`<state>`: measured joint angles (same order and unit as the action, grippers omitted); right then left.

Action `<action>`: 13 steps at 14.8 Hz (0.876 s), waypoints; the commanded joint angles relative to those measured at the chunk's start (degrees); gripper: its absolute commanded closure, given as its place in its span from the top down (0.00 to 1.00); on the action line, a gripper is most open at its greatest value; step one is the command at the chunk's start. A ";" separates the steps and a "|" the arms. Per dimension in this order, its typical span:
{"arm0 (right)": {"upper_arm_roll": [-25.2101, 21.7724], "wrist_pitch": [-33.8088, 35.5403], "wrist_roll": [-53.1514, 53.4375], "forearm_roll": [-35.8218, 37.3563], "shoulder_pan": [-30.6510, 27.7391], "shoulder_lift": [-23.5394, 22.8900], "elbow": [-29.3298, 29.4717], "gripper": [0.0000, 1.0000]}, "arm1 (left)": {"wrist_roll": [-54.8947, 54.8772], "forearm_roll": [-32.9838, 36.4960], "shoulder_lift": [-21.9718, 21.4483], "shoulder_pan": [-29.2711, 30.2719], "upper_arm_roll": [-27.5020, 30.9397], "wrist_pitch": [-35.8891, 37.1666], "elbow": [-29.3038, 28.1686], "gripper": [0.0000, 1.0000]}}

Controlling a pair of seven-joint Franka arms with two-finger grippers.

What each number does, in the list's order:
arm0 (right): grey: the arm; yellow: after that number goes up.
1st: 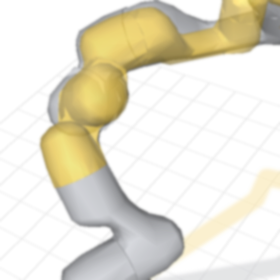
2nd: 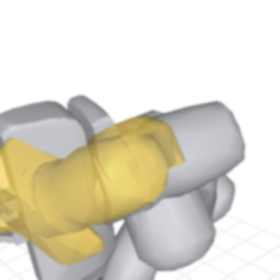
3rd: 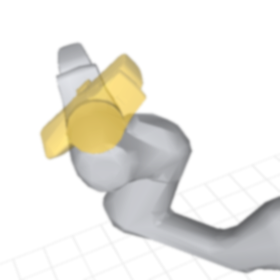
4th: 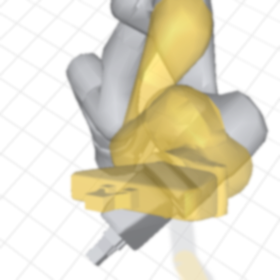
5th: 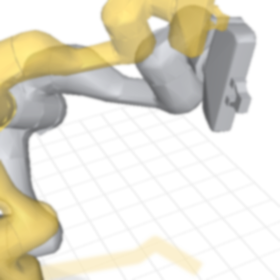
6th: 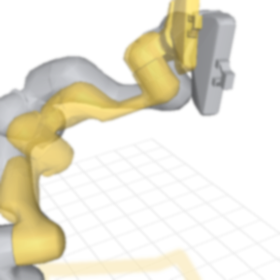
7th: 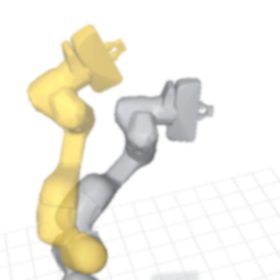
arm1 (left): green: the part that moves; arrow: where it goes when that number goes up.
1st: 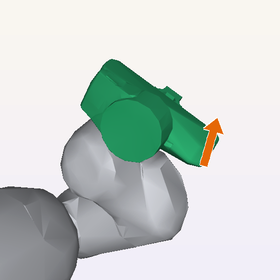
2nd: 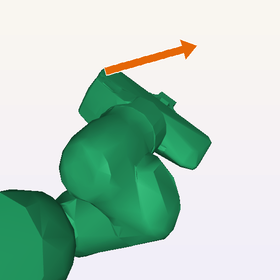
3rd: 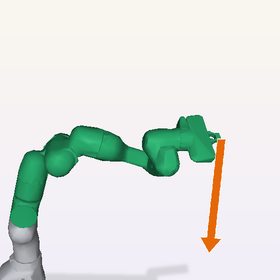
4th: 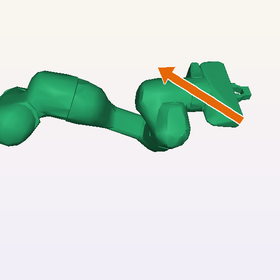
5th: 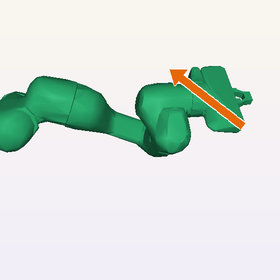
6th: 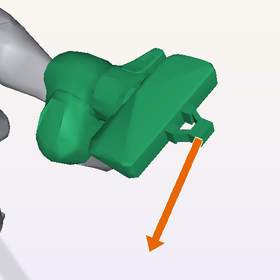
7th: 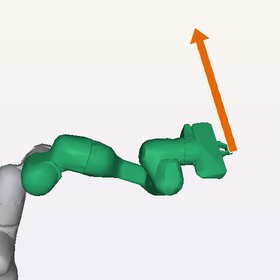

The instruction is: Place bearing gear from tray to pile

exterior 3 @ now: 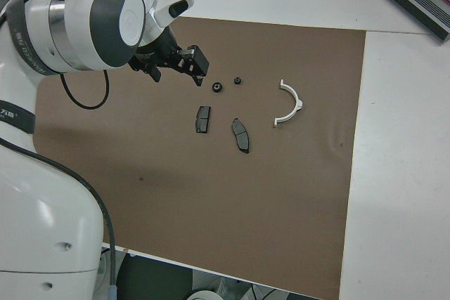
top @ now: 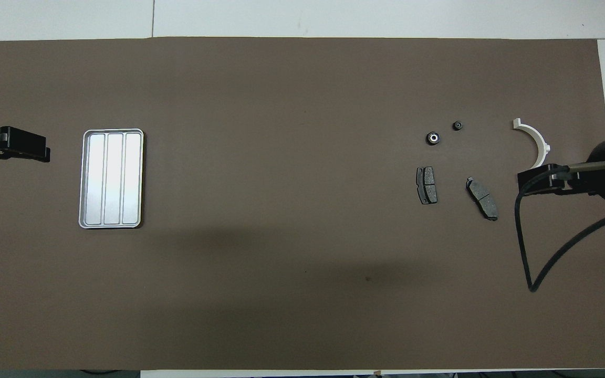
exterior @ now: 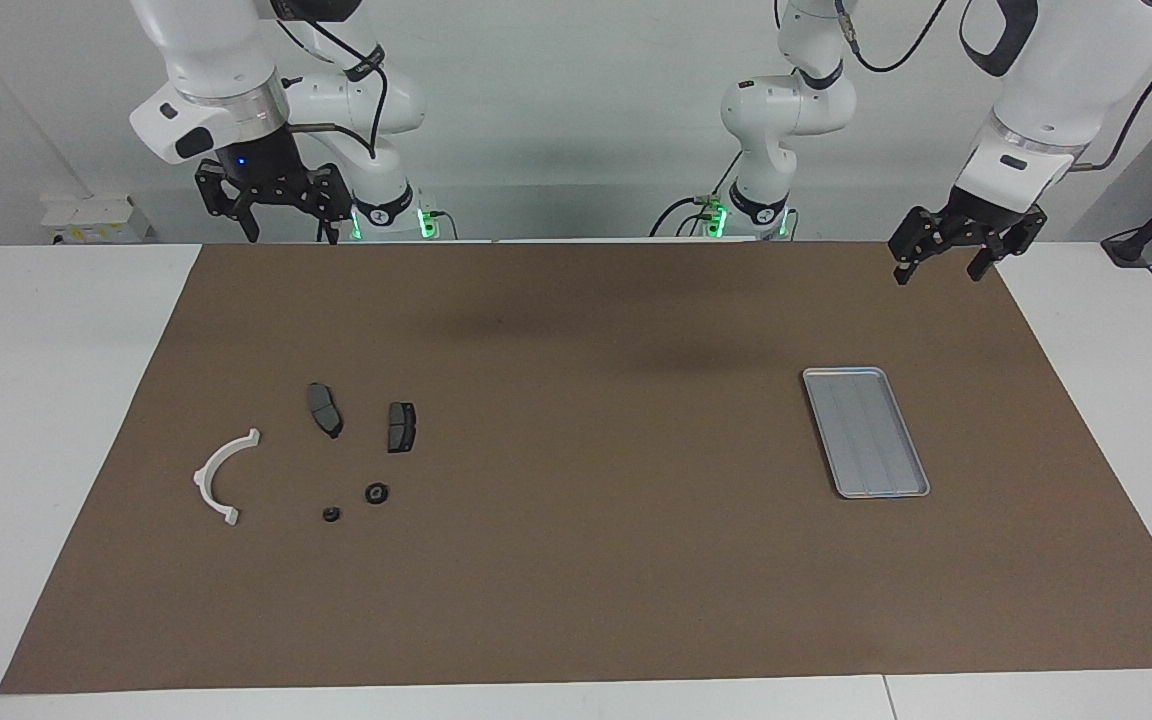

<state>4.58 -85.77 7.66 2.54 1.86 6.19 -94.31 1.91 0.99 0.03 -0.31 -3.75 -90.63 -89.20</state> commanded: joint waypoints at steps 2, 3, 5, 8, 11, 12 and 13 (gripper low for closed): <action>-0.71 0.78 0.60 -3.75 -0.19 0.76 -1.31 1.00 | -0.95 -0.64 0.06 -0.65 0.67 -0.42 0.25 1.00; -1.49 0.78 0.78 -6.21 -0.19 0.76 -1.31 1.00 | -1.56 -0.64 0.06 -0.65 0.67 -0.42 0.25 1.00; -2.38 0.78 0.87 -6.94 0.07 0.76 -0.96 1.00 | -2.61 -0.73 0.06 -0.65 0.67 -0.42 0.25 1.00; -2.47 0.70 0.87 -6.68 0.07 0.76 -0.87 1.00 | -2.70 -0.73 0.06 -0.65 0.67 -0.42 0.25 1.00; -2.47 0.78 0.78 -6.06 0.07 0.76 0.26 1.00 | -2.62 -0.73 -0.03 -0.57 0.67 -0.42 0.25 1.00; -2.55 0.78 0.78 -5.97 0.07 0.76 0.44 1.00 | -2.62 -0.73 -0.03 -0.65 0.67 -0.51 0.25 1.00; -2.47 0.78 0.78 -5.62 0.07 0.76 0.45 1.00 | -2.53 -0.73 -0.03 -0.65 0.67 -0.51 0.17 1.00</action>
<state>2.33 -85.50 7.70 -3.03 1.87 6.38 -94.18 0.11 0.99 0.03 -0.33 -3.75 -90.64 -89.20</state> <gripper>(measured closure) 0.000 0.000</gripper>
